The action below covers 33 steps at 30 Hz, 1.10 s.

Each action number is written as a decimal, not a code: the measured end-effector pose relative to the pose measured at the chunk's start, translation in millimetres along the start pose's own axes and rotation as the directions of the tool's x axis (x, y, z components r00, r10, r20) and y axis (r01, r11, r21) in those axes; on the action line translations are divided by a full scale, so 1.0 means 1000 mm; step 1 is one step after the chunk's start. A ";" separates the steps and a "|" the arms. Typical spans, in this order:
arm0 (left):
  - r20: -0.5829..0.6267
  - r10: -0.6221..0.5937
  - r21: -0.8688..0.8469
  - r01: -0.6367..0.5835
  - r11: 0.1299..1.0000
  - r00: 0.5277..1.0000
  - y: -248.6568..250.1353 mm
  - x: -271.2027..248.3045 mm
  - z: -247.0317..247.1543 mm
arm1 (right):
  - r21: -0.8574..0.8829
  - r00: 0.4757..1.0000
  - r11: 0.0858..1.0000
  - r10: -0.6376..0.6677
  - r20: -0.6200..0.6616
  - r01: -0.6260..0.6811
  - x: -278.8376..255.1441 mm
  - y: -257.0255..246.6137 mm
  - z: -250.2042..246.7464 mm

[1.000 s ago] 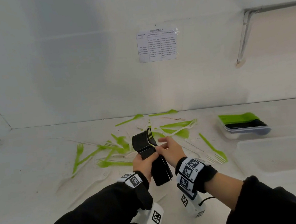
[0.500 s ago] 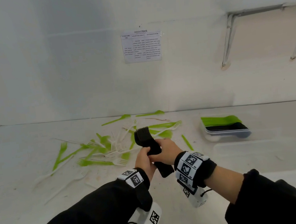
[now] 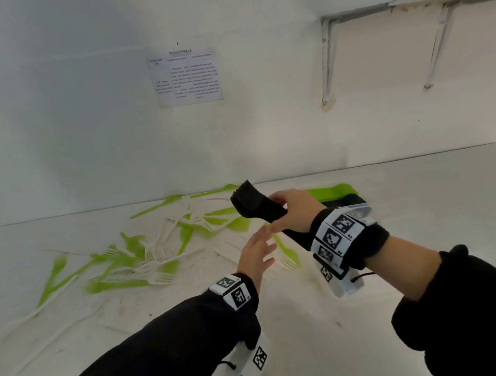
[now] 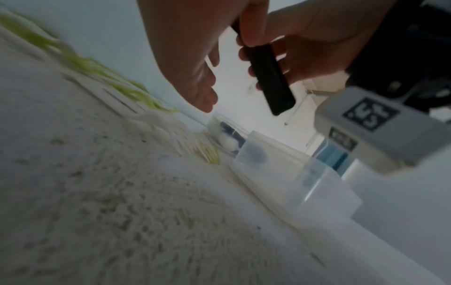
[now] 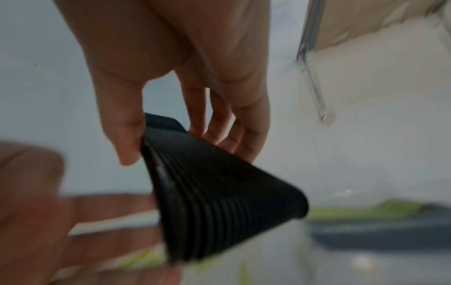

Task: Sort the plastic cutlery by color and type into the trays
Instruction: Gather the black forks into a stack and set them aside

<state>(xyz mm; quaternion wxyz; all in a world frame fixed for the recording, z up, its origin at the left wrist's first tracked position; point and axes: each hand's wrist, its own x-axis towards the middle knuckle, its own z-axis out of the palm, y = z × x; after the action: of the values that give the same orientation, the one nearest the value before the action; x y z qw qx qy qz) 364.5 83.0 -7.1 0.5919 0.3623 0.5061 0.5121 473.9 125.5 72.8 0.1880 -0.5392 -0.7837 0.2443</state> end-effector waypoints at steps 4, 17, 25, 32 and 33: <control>0.155 -0.104 0.428 0.028 0.903 0.982 -0.021 0.006 0.021 | -0.135 0.993 0.990 0.046 0.113 -0.030 -0.004 0.023 -0.057; 0.247 -0.213 0.682 -0.014 0.731 0.945 -0.039 0.017 0.071 | -0.635 0.783 0.742 0.258 0.566 0.214 -0.010 0.110 -0.067; 0.231 -0.201 0.617 0.016 0.787 0.952 -0.043 0.017 0.072 | -0.698 0.798 0.598 0.153 0.582 0.395 -0.002 0.116 -0.029; 0.227 -0.188 0.630 0.003 0.776 0.956 -0.046 0.019 0.071 | -0.654 0.816 0.641 0.072 0.573 0.402 -0.008 0.123 -0.020; 0.228 -0.187 0.633 0.000 0.774 0.955 -0.046 0.019 0.071 | -0.652 0.824 0.657 0.082 0.560 0.378 -0.007 0.125 -0.017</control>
<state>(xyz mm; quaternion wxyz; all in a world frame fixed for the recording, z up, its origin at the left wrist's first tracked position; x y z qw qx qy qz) 443.8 98.0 -38.9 0.5277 0.5806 0.5765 0.2281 579.4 159.6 13.2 -0.2575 -0.4063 -0.8762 0.0307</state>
